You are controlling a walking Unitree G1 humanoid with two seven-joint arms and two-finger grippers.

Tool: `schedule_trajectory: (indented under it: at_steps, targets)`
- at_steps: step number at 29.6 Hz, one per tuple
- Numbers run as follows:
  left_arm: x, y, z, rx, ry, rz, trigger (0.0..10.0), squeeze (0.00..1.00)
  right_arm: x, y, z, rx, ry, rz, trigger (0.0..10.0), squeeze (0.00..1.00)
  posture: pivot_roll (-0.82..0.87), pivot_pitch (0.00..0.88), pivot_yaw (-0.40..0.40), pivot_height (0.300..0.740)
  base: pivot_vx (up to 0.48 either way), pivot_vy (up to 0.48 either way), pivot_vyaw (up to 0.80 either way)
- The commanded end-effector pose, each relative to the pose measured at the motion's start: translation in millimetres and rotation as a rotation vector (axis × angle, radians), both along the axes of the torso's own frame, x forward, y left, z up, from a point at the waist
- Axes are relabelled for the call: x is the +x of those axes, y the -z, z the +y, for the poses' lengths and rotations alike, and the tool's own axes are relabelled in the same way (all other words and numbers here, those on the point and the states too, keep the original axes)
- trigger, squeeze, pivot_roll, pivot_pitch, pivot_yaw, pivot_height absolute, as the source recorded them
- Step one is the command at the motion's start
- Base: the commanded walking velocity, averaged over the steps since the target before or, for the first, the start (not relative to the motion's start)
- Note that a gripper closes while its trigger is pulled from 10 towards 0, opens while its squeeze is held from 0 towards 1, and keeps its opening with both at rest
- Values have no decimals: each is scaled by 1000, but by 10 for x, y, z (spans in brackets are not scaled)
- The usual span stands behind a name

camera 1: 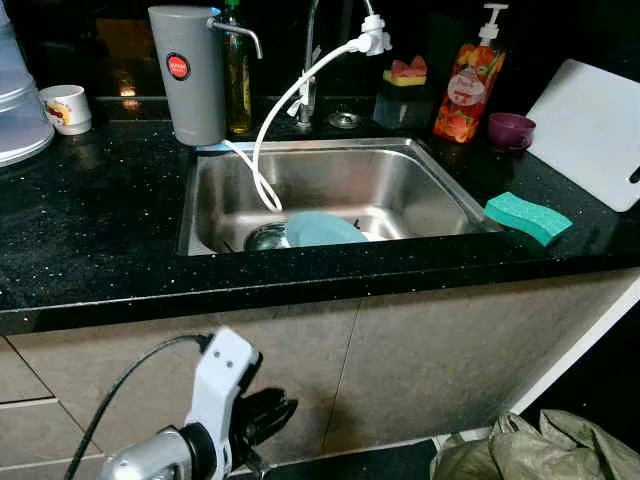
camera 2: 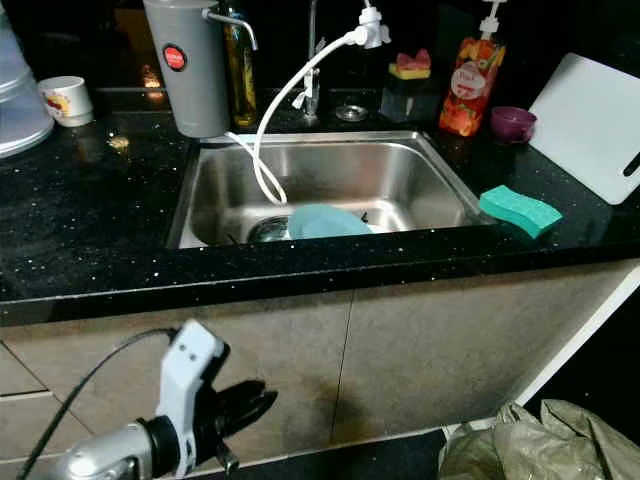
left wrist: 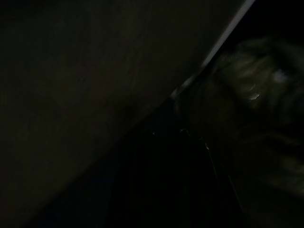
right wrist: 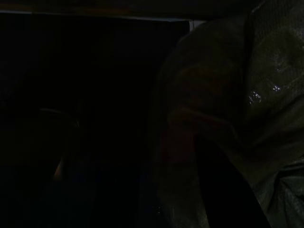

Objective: Kitchen organization

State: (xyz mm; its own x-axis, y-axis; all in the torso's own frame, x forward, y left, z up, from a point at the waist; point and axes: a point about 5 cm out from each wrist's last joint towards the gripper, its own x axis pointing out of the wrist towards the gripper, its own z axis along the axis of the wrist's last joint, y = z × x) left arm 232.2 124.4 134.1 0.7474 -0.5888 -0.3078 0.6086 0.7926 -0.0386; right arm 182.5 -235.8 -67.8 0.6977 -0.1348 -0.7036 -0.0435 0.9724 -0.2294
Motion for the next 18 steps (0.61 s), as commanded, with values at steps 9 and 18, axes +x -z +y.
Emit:
schedule_trajectory:
  at_steps: [9,18]
  targets:
    - [59,942,274,160,-301,129,10000,0,-7,16,45,20,3,-1,10000,0,29,180,-52,740,0,0,0]
    - [-114,1315,461,320,-360,156,10000,0,158,-63,169,61,-23,-77,10000,0,22,173,-57,740,0,0,0]
